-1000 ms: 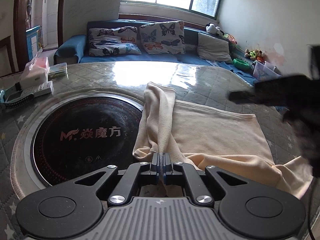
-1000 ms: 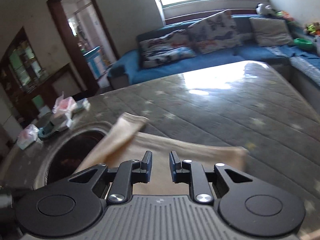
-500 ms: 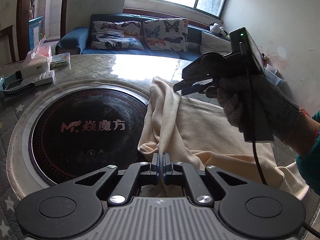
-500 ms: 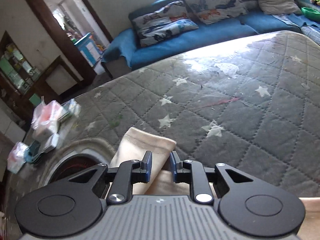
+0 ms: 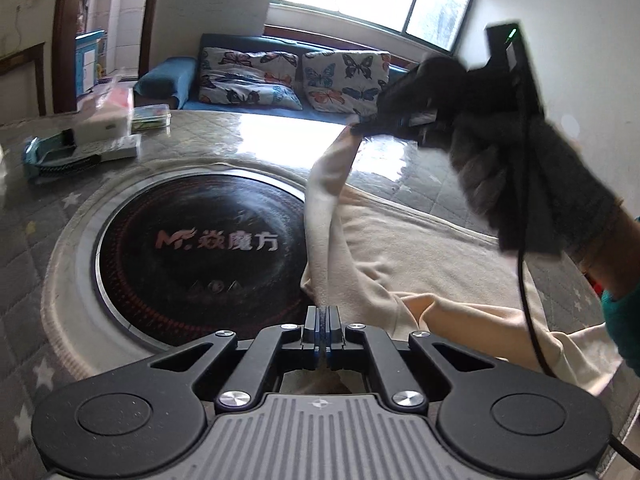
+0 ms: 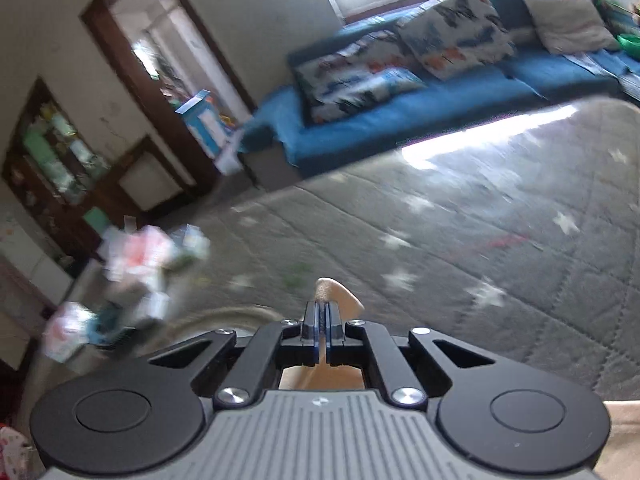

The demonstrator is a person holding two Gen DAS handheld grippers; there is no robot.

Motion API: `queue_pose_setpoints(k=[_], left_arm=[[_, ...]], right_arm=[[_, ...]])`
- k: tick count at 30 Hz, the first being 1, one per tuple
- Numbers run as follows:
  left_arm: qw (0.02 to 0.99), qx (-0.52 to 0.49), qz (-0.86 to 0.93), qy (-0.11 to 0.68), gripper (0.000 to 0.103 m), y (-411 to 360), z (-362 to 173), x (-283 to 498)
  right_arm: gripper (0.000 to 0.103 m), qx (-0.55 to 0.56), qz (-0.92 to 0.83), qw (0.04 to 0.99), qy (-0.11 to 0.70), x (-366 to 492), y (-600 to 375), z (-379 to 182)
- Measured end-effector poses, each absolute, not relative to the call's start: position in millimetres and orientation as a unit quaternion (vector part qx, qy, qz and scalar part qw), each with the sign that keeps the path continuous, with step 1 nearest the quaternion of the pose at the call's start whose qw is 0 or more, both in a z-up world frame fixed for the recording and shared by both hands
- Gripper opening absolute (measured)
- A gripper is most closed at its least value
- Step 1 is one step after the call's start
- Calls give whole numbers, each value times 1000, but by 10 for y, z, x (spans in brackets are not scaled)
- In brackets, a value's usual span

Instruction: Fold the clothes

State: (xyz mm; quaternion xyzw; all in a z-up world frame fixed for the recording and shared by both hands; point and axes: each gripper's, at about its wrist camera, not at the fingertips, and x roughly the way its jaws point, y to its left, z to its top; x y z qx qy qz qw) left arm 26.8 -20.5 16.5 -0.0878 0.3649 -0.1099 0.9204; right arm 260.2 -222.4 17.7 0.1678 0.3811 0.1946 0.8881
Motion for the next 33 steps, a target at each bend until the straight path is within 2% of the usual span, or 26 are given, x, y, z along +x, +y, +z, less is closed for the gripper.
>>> queue_pose_setpoints(k=[11,23,27,33], left_arm=[[918,-147,-73,360,0,181,101,-491],[910,-173,-35,375,0,454,-52,-922],[913,-174,-11,369,1,593,-17,-918],[916,-180,47,355,3,893,59,-816]], right_arm=[[2,121,368,860,333,1829,-1177,891],[4,33,491,791,363,1021,35,709],[9,26,500,784,366,842,43,694],[9,-11,475,802,362,793,-371,786]])
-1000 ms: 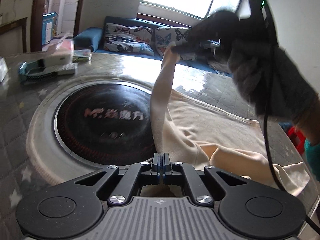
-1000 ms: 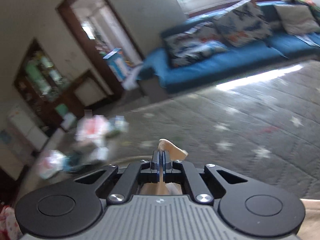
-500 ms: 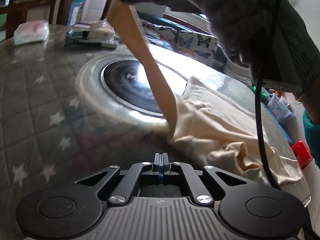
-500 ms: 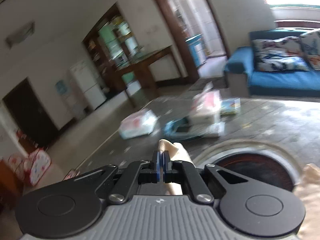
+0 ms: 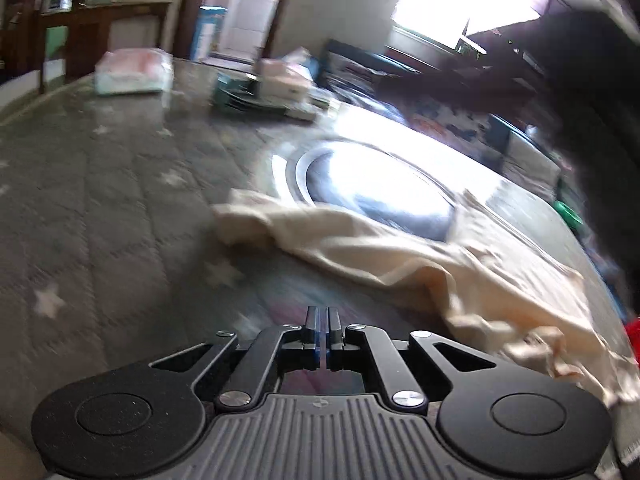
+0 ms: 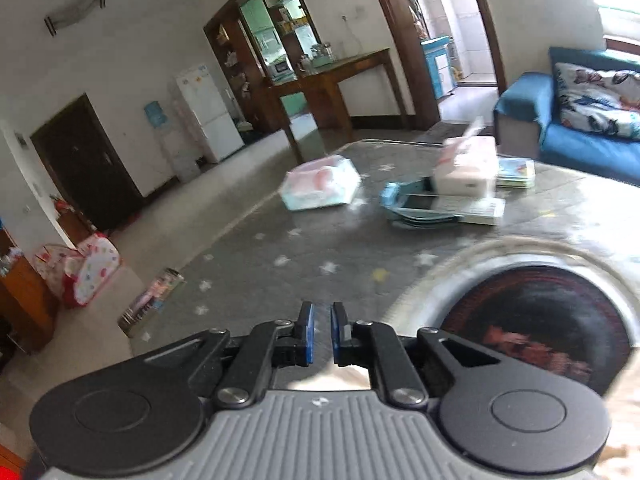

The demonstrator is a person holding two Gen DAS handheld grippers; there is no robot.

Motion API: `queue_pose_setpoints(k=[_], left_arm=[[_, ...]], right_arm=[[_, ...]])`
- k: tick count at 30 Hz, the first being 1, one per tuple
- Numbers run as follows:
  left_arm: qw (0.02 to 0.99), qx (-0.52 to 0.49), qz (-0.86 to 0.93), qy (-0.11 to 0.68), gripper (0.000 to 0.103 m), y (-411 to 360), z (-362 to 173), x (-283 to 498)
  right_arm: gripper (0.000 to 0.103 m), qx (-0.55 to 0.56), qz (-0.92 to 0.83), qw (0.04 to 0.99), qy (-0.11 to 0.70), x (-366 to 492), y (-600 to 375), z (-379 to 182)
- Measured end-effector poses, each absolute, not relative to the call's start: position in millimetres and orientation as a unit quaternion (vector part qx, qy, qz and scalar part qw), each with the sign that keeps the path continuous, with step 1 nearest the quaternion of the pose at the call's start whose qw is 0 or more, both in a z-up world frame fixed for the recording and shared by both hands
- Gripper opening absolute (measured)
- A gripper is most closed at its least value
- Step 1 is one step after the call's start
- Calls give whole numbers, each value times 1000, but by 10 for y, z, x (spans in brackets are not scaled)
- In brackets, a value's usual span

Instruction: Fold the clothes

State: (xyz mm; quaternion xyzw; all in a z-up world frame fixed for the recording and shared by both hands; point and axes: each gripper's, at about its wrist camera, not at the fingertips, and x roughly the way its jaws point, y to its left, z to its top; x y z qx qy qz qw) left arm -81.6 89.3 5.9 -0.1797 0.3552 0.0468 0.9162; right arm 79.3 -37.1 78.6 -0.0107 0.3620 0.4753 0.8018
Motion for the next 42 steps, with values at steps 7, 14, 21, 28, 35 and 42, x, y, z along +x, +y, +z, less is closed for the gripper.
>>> queue_pose_setpoints(k=[7,14,21,28,35,42], left_arm=[[911,-200,104,346,21,1227,78,-503],[897,-252,110,346,45,1443,80,-386],[884,-266,118,365,44,1497,23,-206],[880,-262,130,375,17,1550,-60,17],[911,-209,117,335,8,1495,98,85],[928,-184,106,306,8,1492,167,69]], right_arm=[[14,-91,427,814,383,623,-1247,711],[30,-171,387,814,399,307,-1926,484],[30,-217,369,810,401,-3,-2291,311],[26,-248,347,816,389,-88,-2224,105],[5,-267,352,814,378,-203,-2273,58],[5,-292,409,774,384,-602,-2393,183]])
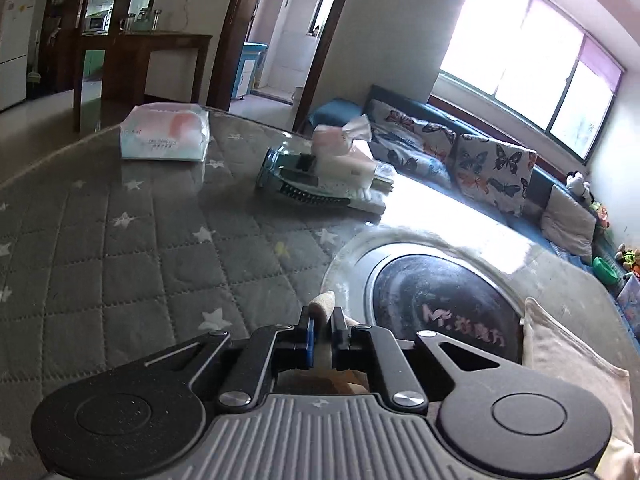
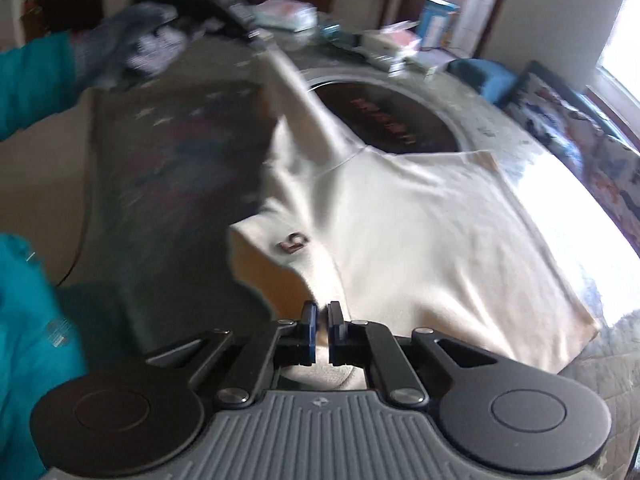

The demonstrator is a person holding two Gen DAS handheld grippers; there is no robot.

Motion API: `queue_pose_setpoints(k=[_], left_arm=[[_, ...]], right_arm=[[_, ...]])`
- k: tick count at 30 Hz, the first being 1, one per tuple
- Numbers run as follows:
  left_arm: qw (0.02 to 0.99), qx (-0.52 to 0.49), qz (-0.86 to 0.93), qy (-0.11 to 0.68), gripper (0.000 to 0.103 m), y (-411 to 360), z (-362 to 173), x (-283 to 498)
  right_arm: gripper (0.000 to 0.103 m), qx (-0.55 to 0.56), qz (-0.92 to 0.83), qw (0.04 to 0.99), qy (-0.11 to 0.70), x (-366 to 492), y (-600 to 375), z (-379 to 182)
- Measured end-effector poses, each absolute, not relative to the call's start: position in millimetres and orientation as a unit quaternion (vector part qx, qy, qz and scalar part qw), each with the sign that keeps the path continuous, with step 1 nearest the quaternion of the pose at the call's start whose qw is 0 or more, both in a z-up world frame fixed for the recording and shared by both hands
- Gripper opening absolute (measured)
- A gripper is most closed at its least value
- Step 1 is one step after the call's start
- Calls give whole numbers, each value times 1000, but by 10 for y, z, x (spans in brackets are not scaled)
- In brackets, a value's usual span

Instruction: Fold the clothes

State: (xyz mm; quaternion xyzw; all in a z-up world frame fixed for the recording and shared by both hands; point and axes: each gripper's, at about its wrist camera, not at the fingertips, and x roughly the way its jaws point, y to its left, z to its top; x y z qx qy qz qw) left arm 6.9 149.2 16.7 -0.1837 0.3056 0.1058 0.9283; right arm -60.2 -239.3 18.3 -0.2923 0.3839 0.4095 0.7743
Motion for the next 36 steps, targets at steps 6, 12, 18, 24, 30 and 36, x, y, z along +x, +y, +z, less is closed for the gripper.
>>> queue_pose_setpoints(k=[6,12,18,24,30,36], left_arm=[[926,-173,118,315,12,1512,163,96],[929,-104,150,321,19,1459,237,17],[943,-58,30,326,18,959,324,-187],[935,-24,-134,328,18,158,305,-266],[902,-5,-250,353,18,-509,120,-154],[872,27,-332,359,18,-1051,-16,-288]], right_arm=[[5,-286,424,761,399,-764,-2376,57],[9,-266,441,752,412,-827,-2477,193],[11,-234,407,777,419,-772,-2659,282],[18,-187,372,798,435,-673,-2817,225],[19,-195,377,784,453,-800,-2846,116],[19,-156,310,824,448,-788,-3255,285]])
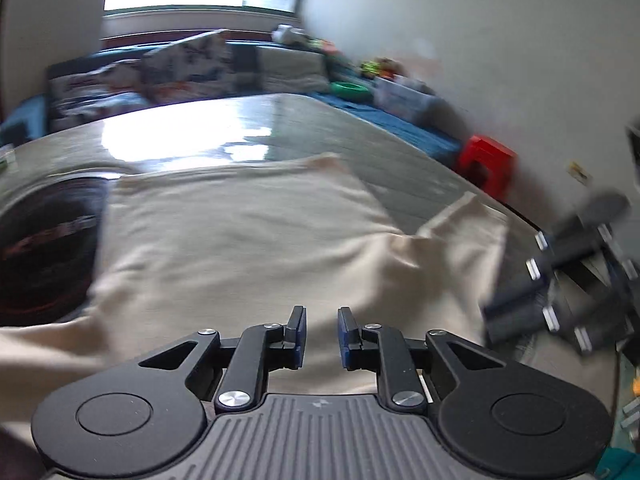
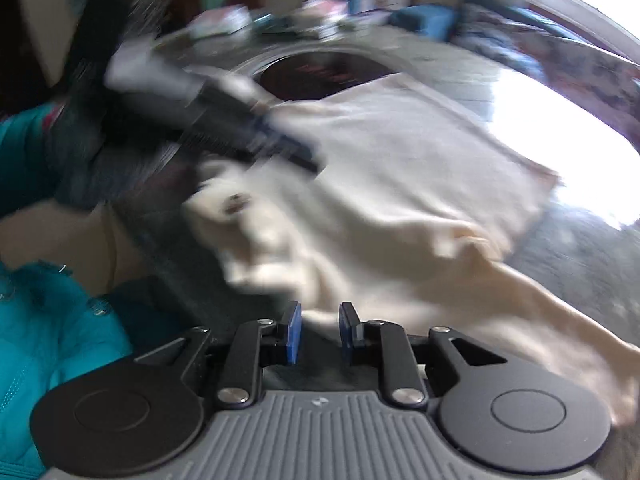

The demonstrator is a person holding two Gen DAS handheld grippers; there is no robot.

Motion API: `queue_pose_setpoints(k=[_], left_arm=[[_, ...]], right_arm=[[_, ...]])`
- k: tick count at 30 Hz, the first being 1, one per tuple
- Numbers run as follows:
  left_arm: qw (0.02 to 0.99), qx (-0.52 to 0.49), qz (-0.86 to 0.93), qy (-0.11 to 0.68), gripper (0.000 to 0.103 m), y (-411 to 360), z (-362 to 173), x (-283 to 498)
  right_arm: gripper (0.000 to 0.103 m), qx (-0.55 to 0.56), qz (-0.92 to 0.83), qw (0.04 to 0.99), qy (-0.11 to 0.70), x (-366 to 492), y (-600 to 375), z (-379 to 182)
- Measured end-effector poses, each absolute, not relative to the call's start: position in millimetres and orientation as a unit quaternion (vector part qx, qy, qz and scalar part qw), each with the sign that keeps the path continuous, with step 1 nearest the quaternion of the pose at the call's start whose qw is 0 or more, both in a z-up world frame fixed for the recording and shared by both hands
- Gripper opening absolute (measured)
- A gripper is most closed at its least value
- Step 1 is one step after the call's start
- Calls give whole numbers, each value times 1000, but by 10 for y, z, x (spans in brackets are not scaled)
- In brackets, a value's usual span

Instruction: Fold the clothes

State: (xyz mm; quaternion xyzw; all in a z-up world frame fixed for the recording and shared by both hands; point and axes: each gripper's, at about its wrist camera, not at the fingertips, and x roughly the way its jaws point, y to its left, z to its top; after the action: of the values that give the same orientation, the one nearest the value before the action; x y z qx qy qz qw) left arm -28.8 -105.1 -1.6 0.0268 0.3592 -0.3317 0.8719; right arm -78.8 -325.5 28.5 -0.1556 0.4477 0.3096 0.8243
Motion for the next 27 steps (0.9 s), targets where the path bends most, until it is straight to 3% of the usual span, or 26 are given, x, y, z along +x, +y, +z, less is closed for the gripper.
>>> queue_pose_setpoints(k=[13,15,17,20,23,27], left_arm=[[828,55,-412,376,19,-1500,-112,-480],[823,56,-419,378,19,-1520,-114,-492],[819,59,-425,380,19,-1546,-117,-502],[817,62,-429,380,19,-1572,-123,-513],[815,61,-432,381,19,-1569,-111,-514],[812,60,-438,381,19,-1580,-111,-507]], right_arm=[[30,-65,-31,897,436,-297,-4771,67],[41,-30,-48,900,432,-281,-4966,42],[42,-2,-58,901,430,-270,-5115,5],[34,35,-56,898,435,-253,-5195,-70],[10,39,-60,897,436,-287,-5201,-94],[5,17,-75,900,428,-382,-5142,9]])
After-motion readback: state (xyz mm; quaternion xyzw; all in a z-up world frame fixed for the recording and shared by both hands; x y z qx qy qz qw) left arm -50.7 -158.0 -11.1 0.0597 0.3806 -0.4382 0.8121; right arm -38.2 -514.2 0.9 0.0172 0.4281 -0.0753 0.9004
